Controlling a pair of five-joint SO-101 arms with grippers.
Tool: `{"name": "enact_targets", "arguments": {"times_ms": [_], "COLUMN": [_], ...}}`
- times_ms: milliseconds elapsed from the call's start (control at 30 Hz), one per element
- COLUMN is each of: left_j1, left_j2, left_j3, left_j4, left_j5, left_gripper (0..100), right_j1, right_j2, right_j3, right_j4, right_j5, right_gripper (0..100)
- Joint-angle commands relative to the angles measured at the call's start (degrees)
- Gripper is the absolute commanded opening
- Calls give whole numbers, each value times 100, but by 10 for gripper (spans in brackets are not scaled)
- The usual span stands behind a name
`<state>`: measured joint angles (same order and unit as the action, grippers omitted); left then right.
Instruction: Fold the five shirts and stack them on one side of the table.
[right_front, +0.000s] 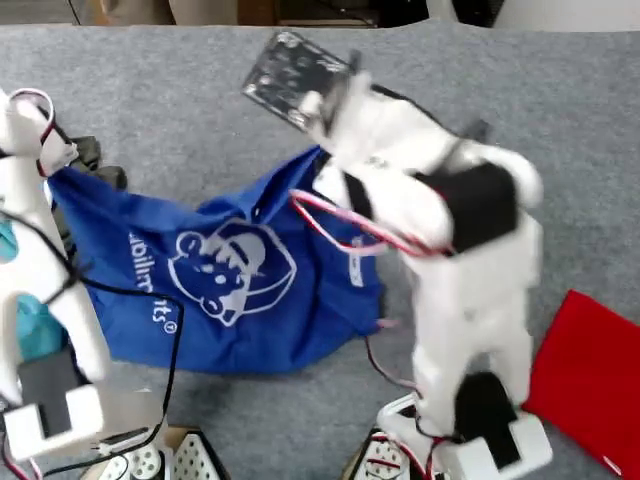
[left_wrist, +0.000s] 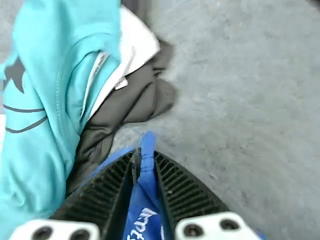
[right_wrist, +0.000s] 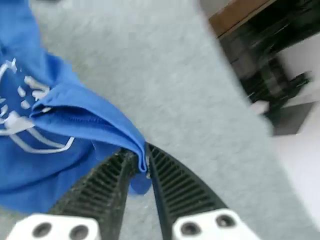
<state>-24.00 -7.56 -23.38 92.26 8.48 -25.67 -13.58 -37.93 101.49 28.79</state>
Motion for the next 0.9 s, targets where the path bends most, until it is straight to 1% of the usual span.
{"name": "enact_targets", "arguments": {"times_ms": [0,100,233,333,400,467,567,700,867], "left_j1": [79,97,97,193,484,695,738,738,782], "left_j2": [-664,-1138,-1895,-2396,-2677,-2958,-3407,-4295,-5024], "left_j3": [-580,-580,-580,-545,-299,325,1116,1266,1688], "left_j4": [580,835,853,853,853,853,853,853,844], "left_j5": [0,-193,-237,-404,-536,-642,-809,-1266,-1530], "left_gripper": [20,20,20,20,20,20,20,20,20], "right_j1": [277,602,1130,1464,1560,1569,1675,2132,2141], "right_j2": [-716,-1103,-1270,-1262,-1262,-1262,-1262,-1262,-1262], "right_j3": [-497,-796,-1455,-1982,-2273,-2413,-2413,-2290,-2053], "right_j4": [88,62,53,-79,-387,-809,-1565,-2277,-3323], "right_j5": [-53,-237,-281,-281,-281,-246,-193,114,211], "right_gripper": [8,9,9,9,9,9,8,8,8]}}
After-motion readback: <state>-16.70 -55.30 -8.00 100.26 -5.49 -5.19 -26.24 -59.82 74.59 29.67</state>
